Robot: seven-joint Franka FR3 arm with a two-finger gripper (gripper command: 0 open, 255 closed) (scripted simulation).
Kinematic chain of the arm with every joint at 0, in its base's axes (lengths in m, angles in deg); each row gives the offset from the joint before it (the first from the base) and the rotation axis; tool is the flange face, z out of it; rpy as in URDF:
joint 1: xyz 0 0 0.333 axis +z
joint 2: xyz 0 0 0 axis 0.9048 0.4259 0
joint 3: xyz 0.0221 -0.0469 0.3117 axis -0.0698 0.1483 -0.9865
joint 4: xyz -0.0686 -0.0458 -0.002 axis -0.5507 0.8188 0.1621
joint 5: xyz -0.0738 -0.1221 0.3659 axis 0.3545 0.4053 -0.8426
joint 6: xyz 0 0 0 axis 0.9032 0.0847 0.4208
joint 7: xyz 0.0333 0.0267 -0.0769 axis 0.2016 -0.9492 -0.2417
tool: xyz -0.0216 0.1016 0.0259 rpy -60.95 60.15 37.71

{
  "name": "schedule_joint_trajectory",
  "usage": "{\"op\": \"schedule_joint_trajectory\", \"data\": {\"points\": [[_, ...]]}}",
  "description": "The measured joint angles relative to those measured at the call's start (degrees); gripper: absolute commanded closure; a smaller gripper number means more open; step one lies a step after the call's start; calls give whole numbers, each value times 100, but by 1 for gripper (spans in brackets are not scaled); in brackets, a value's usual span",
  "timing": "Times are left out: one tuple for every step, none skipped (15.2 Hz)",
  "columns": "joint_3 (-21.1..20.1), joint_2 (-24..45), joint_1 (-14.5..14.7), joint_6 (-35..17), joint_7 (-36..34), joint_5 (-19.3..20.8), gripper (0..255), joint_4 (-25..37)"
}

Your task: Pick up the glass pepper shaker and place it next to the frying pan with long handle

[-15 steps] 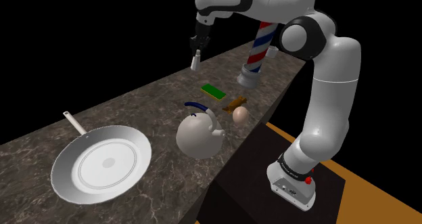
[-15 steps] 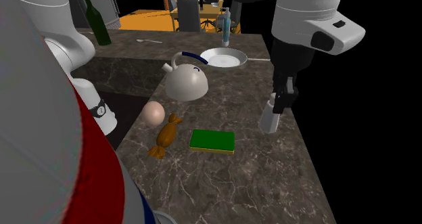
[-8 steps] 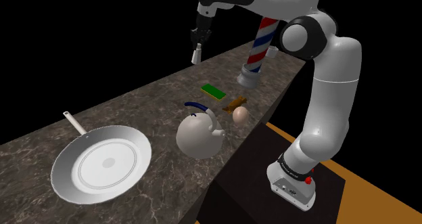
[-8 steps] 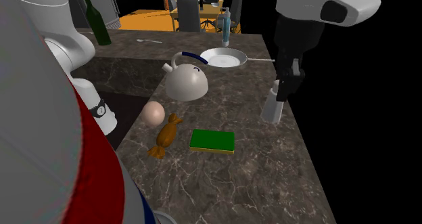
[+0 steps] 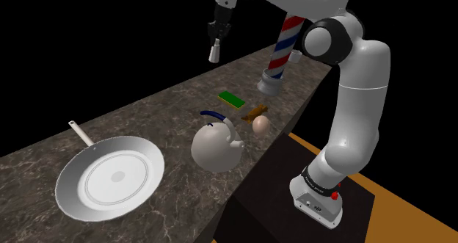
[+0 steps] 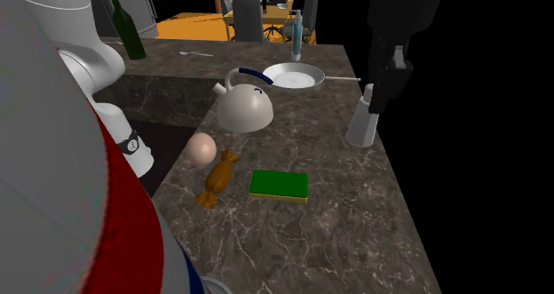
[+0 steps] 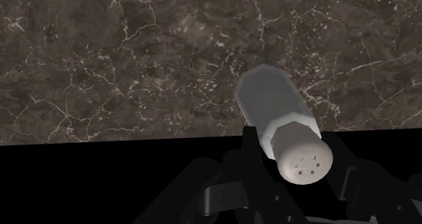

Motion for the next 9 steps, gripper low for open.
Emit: {"op": "schedule_joint_trajectory", "data": {"points": [[-5, -104, 32, -22, -33, 12, 255, -126], [-18, -328, 99, -118, -93, 35, 255, -439], [-33, -522, 162, -223, -153, 56, 255, -728], [-48, -736, 216, -320, -204, 76, 255, -1034], [-74, -919, 288, -437, -287, 99, 255, -1325], [-102, -1077, 353, -463, -376, 120, 255, -1502], [-133, -1242, 420, -573, -462, 140, 255, -1765], [-169, -1391, 488, -655, -557, 159, 255, -1986], [-208, -1594, 558, -748, -658, 180, 255, -2274]]}}
